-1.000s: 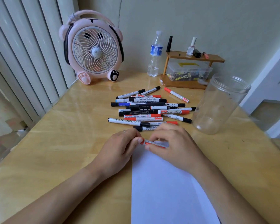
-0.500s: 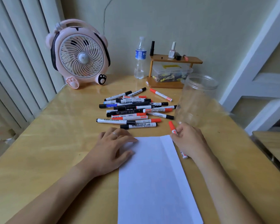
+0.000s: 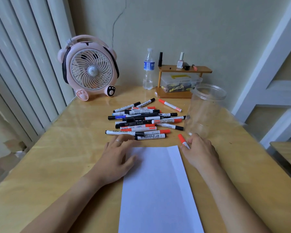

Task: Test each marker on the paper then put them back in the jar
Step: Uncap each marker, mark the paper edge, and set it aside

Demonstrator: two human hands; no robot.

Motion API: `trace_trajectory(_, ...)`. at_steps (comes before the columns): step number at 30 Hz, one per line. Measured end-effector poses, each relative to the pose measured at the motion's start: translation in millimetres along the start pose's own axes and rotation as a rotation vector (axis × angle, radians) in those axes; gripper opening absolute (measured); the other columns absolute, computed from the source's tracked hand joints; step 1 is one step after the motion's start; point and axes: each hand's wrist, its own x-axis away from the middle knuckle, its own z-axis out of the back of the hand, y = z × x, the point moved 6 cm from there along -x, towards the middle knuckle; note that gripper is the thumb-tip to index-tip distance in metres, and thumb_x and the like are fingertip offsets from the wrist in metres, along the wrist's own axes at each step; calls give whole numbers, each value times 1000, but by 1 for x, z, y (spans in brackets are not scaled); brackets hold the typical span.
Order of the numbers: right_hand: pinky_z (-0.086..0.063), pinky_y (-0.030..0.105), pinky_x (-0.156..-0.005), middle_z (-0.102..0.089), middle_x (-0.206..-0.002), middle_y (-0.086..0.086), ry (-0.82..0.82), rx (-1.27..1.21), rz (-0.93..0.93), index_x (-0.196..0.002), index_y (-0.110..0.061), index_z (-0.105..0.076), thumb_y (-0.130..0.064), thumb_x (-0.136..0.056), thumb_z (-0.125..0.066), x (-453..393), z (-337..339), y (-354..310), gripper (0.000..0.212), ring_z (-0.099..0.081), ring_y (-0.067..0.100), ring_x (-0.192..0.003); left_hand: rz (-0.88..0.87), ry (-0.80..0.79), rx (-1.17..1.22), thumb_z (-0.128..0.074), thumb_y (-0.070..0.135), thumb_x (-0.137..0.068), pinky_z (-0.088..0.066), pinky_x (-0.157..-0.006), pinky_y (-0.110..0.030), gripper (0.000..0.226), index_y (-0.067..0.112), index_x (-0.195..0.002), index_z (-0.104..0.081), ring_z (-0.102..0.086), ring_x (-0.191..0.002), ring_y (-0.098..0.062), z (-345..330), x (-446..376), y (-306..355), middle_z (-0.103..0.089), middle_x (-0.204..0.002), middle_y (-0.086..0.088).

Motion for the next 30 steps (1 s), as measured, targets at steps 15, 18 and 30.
trace_trajectory(15, -53, 36, -69, -53, -90, -7, 280, -293, 467, -92, -19, -69, -9, -89, -69, 15, 2, -46, 11, -57, 14, -78, 310, 216, -187, -59, 18, -95, -29, -101, -39, 29, 24, -122, -65, -49, -120, -25, 15, -28, -58, -60, -119, 0)
trace_trajectory(18, -48, 17, -73, -54, -91, -14, 201, -406, 637, -99, -20, -72, -2, -89, -68, 30, -3, -66, 20, -56, 2, -78, 275, 279, -157, -69, 26, -92, -27, -92, -32, 15, 25, -107, -67, -52, -110, -23, 27, -23, -48, -59, -106, 4)
trace_trajectory(30, -62, 44, -81, -73, -102, 2, -305, -983, 438, -117, -28, -68, -20, -97, -49, 56, -36, -92, 29, -76, 22, -88, -91, 229, 37, -63, 46, -90, -41, -90, -32, 24, 25, -101, -57, -52, -97, -7, 34, 11, 35, -49, -101, 16)
